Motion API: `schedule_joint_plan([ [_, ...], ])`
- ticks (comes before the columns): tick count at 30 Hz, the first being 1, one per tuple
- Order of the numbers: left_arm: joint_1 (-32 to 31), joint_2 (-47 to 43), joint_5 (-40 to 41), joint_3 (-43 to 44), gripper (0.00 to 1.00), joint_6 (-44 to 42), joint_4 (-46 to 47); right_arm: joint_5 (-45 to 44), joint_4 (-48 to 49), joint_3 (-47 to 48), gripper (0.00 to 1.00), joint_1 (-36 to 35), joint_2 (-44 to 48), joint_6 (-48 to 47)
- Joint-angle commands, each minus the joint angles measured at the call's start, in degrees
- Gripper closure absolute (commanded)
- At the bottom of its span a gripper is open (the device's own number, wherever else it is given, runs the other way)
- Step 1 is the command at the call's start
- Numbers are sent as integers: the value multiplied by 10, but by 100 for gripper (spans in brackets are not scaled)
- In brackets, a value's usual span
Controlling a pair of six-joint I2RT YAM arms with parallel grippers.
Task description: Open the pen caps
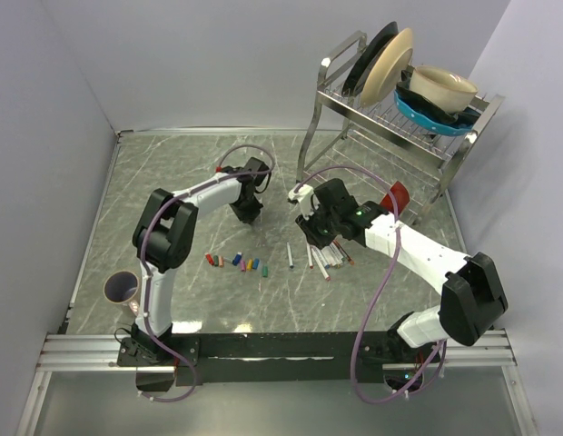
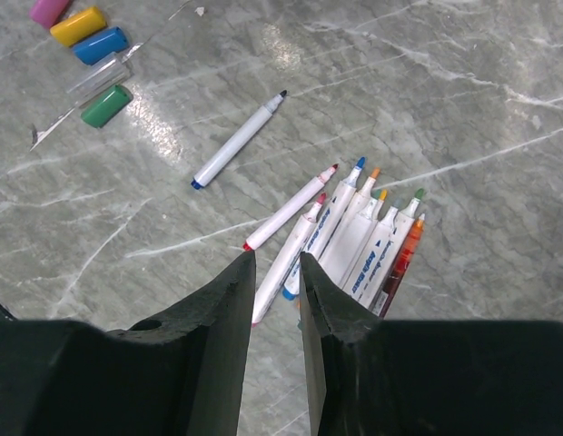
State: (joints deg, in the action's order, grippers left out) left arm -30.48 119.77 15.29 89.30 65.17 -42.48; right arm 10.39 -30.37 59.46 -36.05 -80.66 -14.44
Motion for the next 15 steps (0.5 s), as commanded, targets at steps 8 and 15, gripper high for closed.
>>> schedule_joint_plan([
  [8, -3, -80, -6, -66, 99, -23, 26, 35, 1, 0, 66, 5, 26, -16],
  [15, -9, -276, -94, -255, 99, -89, 234, 139, -23, 3, 61, 6, 49, -41],
])
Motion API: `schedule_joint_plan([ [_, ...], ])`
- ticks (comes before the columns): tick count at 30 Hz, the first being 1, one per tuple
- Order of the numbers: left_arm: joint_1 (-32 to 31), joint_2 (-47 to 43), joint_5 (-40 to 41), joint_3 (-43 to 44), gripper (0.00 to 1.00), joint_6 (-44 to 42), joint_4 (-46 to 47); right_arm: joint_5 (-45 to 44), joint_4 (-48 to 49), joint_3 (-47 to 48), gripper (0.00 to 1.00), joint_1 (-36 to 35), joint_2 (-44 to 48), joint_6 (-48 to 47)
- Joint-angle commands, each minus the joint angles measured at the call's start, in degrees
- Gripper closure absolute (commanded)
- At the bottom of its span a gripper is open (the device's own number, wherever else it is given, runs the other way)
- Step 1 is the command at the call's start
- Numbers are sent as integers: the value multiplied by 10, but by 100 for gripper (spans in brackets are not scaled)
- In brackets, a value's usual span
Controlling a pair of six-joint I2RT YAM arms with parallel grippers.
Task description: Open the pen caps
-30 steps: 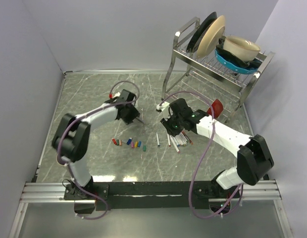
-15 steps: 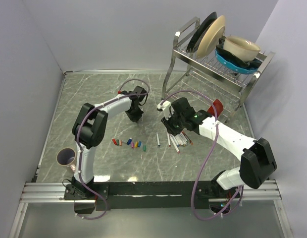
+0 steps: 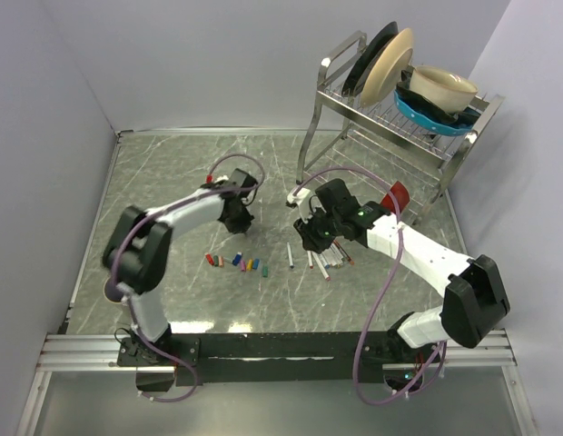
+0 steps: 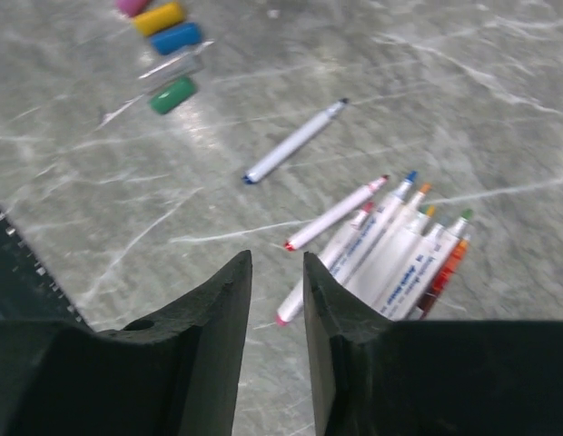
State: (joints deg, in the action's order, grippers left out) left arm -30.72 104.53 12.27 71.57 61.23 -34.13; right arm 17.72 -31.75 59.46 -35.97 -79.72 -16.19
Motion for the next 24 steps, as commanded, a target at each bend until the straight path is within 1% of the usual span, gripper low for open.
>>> schedule_joint_plan([
  [1, -6, -178, -84, -139, 99, -69, 189, 84, -7, 1, 61, 6, 47, -27],
  [2, -6, -207, -135, -173, 99, -80, 241, 95, -9, 0, 61, 7, 53, -42],
  [3, -6, -234, -164, -207, 99, -92, 334, 107, -17, 1, 60, 10, 63, -50],
  [4, -6, -280, -201, -271, 99, -103, 391, 125, -19, 1, 60, 14, 69, -53],
  [5, -6, -299, -244, -299, 99, -108, 433, 170, -23, 2, 60, 19, 74, -63],
  [6, -7, -316, -263, -324, 99, -108, 517, 203, -35, 4, 60, 30, 81, -67],
  [7, -7, -339, -281, -373, 99, -102, 560, 230, -38, 5, 59, 35, 84, -69],
  [8, -8, -347, -316, -396, 99, -97, 601, 285, -40, 6, 59, 42, 85, -67],
  [9, -9, -351, -327, -417, 99, -89, 647, 306, -39, 6, 59, 48, 87, -62],
  [10, -10, -350, -338, -453, 99, -69, 728, 325, -38, 5, 59, 56, 84, -57],
  [11, -14, -346, -348, -468, 99, -57, 778, 357, -35, 5, 58, 60, 83, -43],
  [12, -24, -337, -355, -493, 99, -46, 820, 368, -16, -2, 58, 62, 78, -32],
  [13, -31, -331, -351, -501, 99, -25, 887, 378, -5, -7, 57, 63, 77, -19],
  [15, -57, -317, -323, -511, 99, -14, 926, 402, 25, -20, 55, 64, 67, 11],
  [18, -89, -304, -281, -514, 99, -2, 985, 413, 63, -36, 52, 63, 50, 52],
  [20, -101, -301, -258, -515, 99, 3, 1007, 414, 77, -41, 46, 64, 41, 73],
  [22, -121, -303, -228, -514, 99, -1, 1015, 417, 76, -38, 45, 64, 26, 75],
  [24, -137, -300, -215, -508, 99, -3, 1016, 416, 69, -31, 46, 64, 17, 72],
])
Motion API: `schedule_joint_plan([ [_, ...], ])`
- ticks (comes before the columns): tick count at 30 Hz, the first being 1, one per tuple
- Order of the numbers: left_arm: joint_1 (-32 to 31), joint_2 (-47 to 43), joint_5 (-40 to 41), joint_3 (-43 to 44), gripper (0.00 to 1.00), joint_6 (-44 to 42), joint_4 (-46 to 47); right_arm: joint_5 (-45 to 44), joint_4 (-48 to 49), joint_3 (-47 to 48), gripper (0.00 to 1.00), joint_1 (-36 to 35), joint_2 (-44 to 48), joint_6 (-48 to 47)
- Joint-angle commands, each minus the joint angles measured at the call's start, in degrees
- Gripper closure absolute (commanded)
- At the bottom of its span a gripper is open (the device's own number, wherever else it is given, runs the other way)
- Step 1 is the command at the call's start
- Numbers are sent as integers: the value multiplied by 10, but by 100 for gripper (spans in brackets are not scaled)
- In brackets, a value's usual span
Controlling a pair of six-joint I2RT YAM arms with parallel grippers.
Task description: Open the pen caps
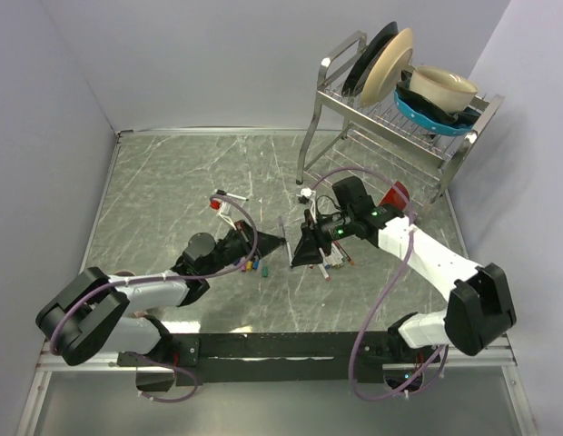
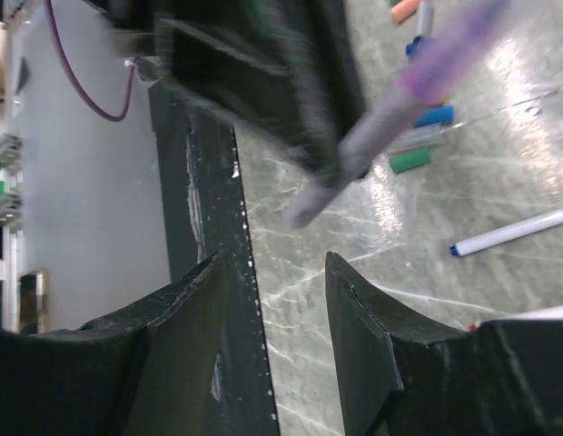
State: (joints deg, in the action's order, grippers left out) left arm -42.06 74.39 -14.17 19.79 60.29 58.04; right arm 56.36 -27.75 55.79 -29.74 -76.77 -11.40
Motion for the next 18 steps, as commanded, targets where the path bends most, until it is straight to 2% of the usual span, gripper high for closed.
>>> schedule_joint_plan([
  [1, -29, 3, 59, 13, 99, 5, 92, 30, 29, 7, 46, 1, -14, 25],
  [12, -71, 52, 79, 31, 99, 12, 128, 25, 48, 0, 53, 4, -17, 39],
  [15, -76, 58, 80, 34, 99, 11, 135, 13, 48, 2, 65, 3, -21, 45],
  [16, -76, 56, 82, 34, 99, 11, 136, 10, 45, 2, 78, 3, -22, 44],
  [17, -77, 54, 85, 32, 98, 11, 137, 9, 42, 6, 85, 4, -29, 41],
  [18, -77, 45, 93, 27, 94, 10, 134, 9, 31, 10, 98, 4, -31, 38],
])
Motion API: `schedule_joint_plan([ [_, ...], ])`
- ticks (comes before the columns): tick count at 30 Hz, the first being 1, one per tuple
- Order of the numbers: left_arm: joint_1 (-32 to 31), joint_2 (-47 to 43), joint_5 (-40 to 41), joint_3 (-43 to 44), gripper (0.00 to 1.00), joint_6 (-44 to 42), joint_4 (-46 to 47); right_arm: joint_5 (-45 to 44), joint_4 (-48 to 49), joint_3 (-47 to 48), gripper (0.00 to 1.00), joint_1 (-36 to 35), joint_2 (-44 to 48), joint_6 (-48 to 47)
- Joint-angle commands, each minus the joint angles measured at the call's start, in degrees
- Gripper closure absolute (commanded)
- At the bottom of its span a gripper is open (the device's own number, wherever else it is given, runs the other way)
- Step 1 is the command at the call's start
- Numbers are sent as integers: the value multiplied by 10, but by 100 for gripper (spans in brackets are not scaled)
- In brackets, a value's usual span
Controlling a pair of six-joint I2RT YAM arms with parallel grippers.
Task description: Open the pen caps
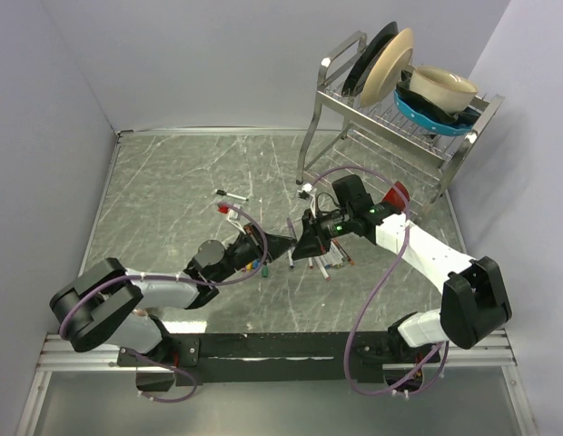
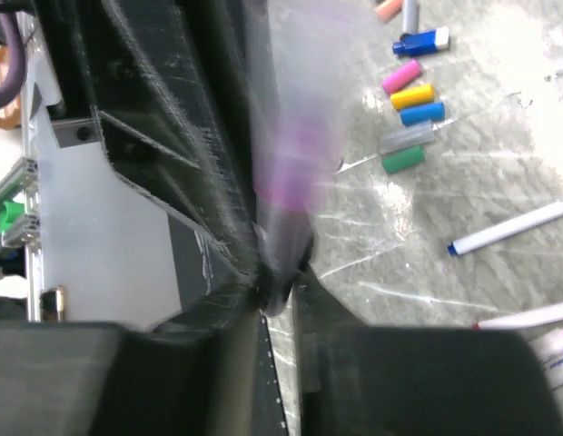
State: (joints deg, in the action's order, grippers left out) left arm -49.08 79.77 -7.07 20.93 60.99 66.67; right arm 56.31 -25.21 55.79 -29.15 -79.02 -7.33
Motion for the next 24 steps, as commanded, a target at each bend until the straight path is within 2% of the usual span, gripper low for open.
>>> schedule_joint_plan([
  [1, -7, -16, 29, 12, 77, 2, 45, 10, 1, 12, 100, -3, -12, -7],
  [3, -7, -44, 54, 3, 62, -7, 19, 6, -11, 18, 100, -3, -18, -13],
  [4, -7, -56, 62, 0, 49, -11, 4, 6, -17, 20, 100, -2, -19, -22],
  [5, -7, -78, 69, -1, 44, -15, -27, 9, -32, 26, 100, -3, -25, -30],
  [7, -7, -100, 97, 0, 26, -24, -68, 26, -56, 41, 100, -2, -34, -67],
  [8, -7, -115, 105, 3, 24, -29, -83, 38, -95, 48, 100, -3, -48, -87],
  [12, -7, -132, 120, 9, 23, -45, -128, 67, -157, 73, 100, -4, -76, -159],
  [17, -7, -119, 125, 26, 36, -41, -158, 70, -162, 72, 100, -4, -73, -169],
  [24, -6, -100, 116, 41, 45, -45, -159, 67, -161, 73, 100, -6, -78, -167],
])
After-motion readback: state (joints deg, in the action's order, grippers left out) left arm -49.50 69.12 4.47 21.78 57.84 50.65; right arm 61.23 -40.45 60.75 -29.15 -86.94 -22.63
